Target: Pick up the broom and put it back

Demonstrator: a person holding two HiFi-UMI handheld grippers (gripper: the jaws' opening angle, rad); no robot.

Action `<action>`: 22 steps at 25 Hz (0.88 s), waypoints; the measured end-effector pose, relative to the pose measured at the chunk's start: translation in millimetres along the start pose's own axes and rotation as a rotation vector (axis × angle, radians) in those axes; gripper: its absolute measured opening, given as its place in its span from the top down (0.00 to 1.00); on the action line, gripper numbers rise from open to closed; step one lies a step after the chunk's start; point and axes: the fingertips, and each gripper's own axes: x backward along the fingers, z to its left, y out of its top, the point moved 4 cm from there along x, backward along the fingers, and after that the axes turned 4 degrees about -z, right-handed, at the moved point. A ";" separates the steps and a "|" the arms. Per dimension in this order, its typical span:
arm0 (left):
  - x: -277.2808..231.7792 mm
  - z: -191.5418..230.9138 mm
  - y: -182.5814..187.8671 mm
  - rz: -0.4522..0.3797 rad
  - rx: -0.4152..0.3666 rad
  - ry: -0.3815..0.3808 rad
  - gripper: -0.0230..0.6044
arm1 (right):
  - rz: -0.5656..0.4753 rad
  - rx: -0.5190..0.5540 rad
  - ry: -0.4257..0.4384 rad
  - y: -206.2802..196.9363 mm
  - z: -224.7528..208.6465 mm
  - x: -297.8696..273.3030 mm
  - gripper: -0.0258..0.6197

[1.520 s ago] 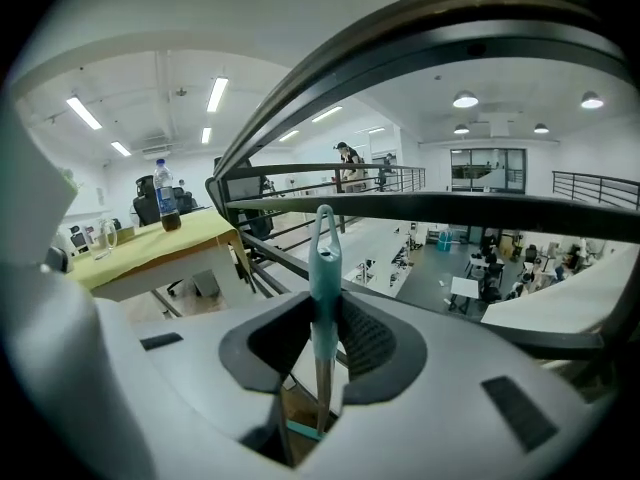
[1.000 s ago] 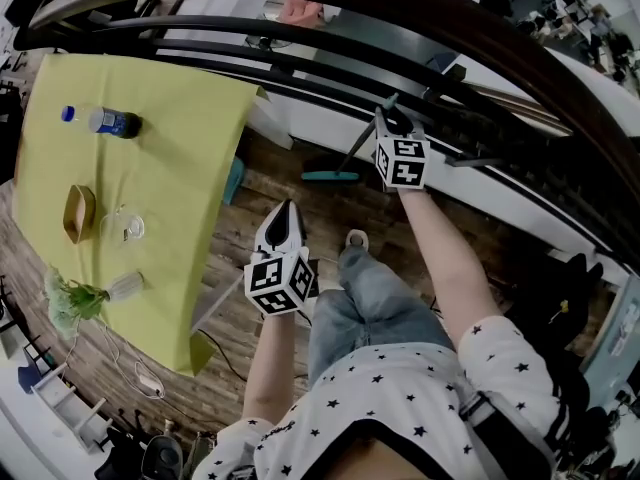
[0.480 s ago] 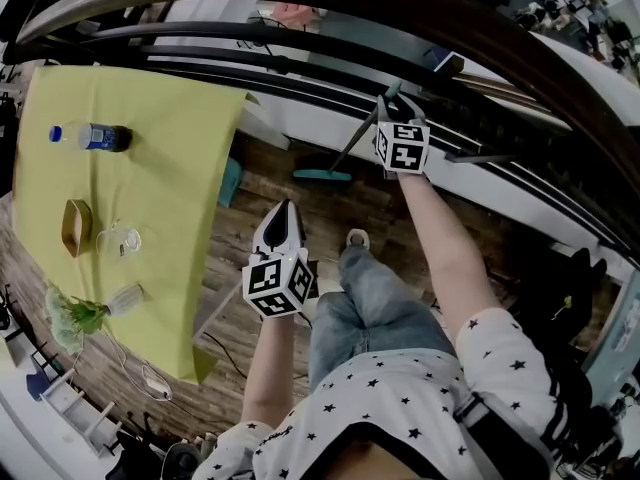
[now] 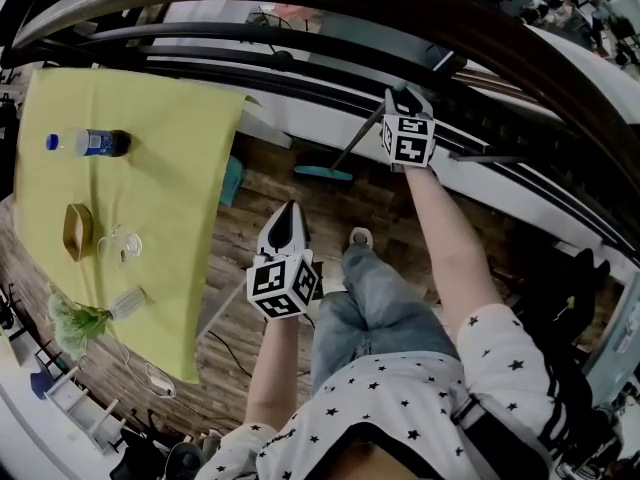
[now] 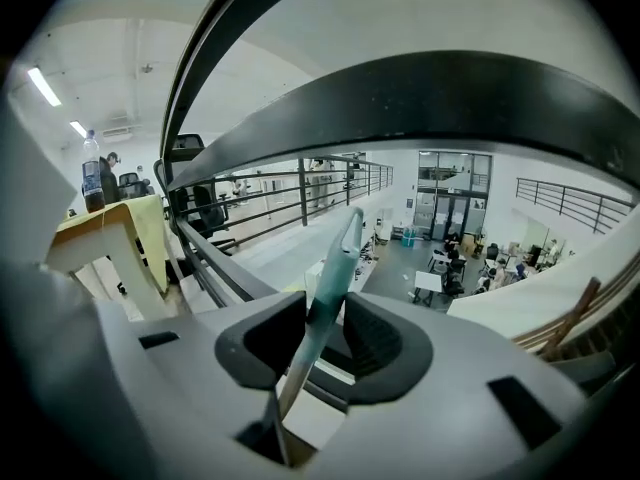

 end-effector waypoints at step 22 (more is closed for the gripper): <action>0.5 2.1 -1.2 0.001 0.015 -0.004 0.94 | 0.025 0.024 0.017 -8.0 4.1 -4.7 0.68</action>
